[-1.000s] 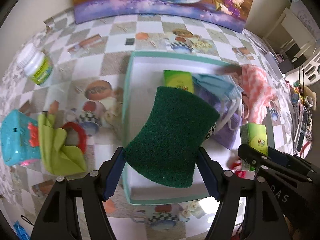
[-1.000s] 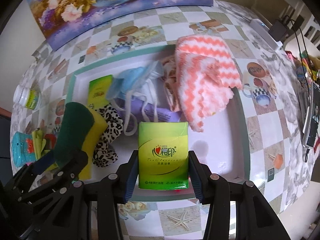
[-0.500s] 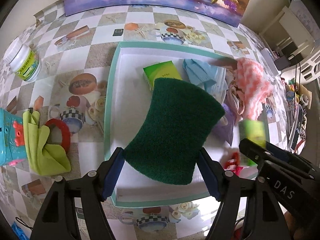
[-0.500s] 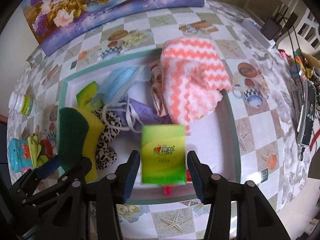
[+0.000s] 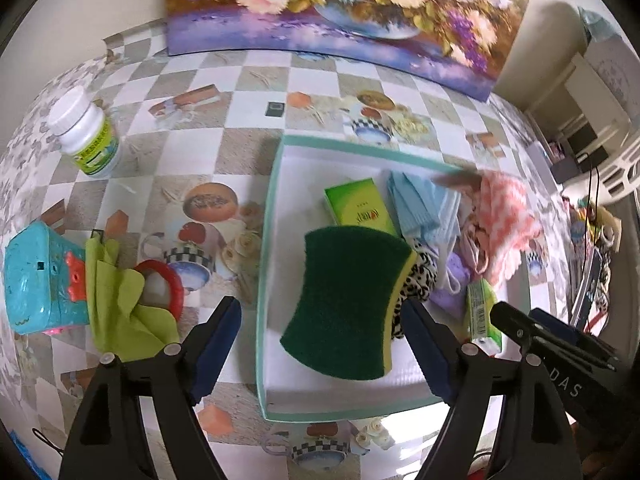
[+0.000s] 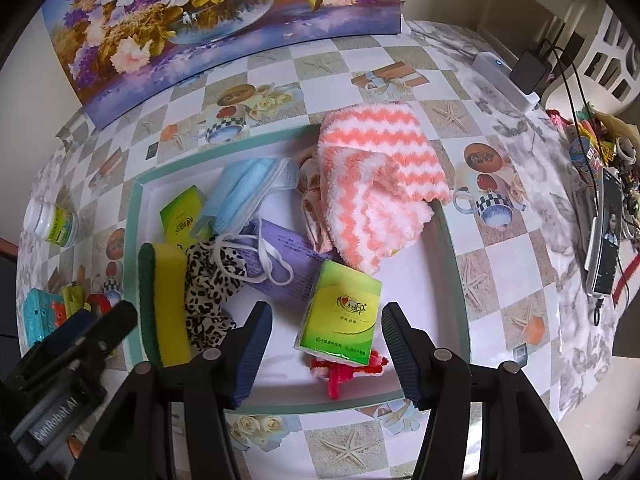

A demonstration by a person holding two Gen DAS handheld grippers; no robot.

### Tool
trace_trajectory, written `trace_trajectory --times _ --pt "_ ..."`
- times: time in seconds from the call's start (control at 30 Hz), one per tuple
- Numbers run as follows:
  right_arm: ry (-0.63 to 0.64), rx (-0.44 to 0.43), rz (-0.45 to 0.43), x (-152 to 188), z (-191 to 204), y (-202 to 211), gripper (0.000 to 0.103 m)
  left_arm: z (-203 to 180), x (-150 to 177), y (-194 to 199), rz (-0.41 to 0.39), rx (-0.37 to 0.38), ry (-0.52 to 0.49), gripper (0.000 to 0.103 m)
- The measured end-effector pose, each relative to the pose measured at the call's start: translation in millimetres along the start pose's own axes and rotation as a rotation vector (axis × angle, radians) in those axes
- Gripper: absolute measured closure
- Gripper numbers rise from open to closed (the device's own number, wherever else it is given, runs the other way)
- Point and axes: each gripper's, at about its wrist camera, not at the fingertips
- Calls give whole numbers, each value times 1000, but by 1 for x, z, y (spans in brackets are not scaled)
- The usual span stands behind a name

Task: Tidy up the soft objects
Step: 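Move both open grippers from the tray back to the pile, then grasp the red ring with the right gripper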

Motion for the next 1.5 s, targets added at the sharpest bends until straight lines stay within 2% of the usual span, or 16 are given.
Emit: trace_trajectory --times 0.33,0.5,0.6,0.7,0.8,0.97,1.07,1.23,1.37,1.5 --pt "24 3 -18 1 8 4 42 24 -8 19 -97 -122 49 16" --pt "28 -6 -34 1 13 9 42 40 -11 26 -110 -147 84 16" --pt "35 -41 -90 1 21 25 42 50 -14 35 -116 -149 94 16" --pt "96 -101 -164 3 45 45 42 62 -18 53 -149 -178 97 16" --pt "177 -159 -187 6 77 56 42 75 -24 68 -160 -215 91 16" --pt "311 -213 -157 13 130 53 42 101 -40 90 -165 -239 70 16" --pt "383 -214 -144 16 164 45 42 121 -49 99 -125 -249 68 16" --pt "435 -279 -74 21 211 24 43 152 -56 113 -127 -266 102 16" --pt "502 -220 -68 28 242 9 53 178 -59 118 -140 -250 163 16" --pt "524 -200 -52 29 258 -3 62 200 -58 118 -143 -241 214 16"
Point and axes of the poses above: each gripper's, at about its wrist camera, not at the fingertips, and y roughly against the way its jaws point, z to its left, x to its underside, and after that the axes turned 14 degrees about x, right-handed
